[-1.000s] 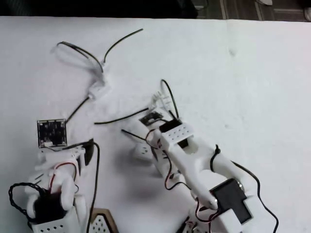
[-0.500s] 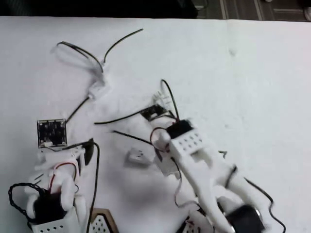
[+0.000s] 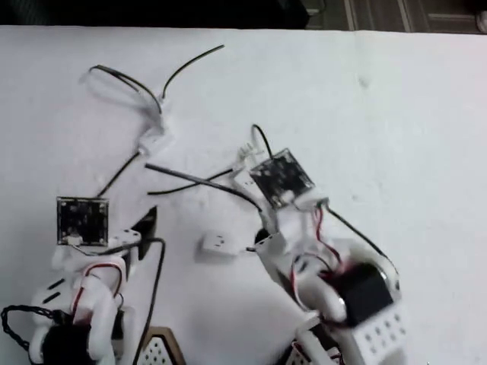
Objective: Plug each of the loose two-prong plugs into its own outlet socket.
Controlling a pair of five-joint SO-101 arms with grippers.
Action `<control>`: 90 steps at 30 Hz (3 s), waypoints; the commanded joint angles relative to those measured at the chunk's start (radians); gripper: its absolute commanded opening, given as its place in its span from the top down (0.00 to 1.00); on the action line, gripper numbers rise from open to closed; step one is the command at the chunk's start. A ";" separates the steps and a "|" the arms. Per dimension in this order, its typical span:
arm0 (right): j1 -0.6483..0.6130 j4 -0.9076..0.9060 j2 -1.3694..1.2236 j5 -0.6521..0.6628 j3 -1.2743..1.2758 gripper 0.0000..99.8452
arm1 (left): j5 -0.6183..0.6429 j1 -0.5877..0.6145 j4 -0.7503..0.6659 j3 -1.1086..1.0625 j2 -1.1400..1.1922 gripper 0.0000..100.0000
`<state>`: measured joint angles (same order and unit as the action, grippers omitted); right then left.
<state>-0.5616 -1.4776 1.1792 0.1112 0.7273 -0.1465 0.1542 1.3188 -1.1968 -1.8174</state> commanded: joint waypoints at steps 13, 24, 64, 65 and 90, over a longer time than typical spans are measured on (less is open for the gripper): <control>-0.289 0.283 0.269 -0.048 0.193 0.98 | 0.092 -0.323 -0.080 0.095 -0.001 0.69; -0.394 0.314 0.274 -0.055 0.250 0.98 | 0.095 -0.490 -0.094 0.097 -0.002 0.69; 0.394 0.272 0.272 -0.048 0.362 0.98 | -0.242 -0.303 -0.078 0.032 0.150 0.69; 0.410 0.272 0.272 -0.048 0.362 0.98 | -0.253 -0.303 -0.095 0.041 0.205 0.69; 0.576 0.288 0.272 -0.046 0.358 0.98 | -0.634 -0.521 -0.250 0.365 1.328 0.69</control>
<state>0.0061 -1.2060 1.4477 0.0621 1.0971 -0.7772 -0.3475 1.1254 -0.8684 -0.5593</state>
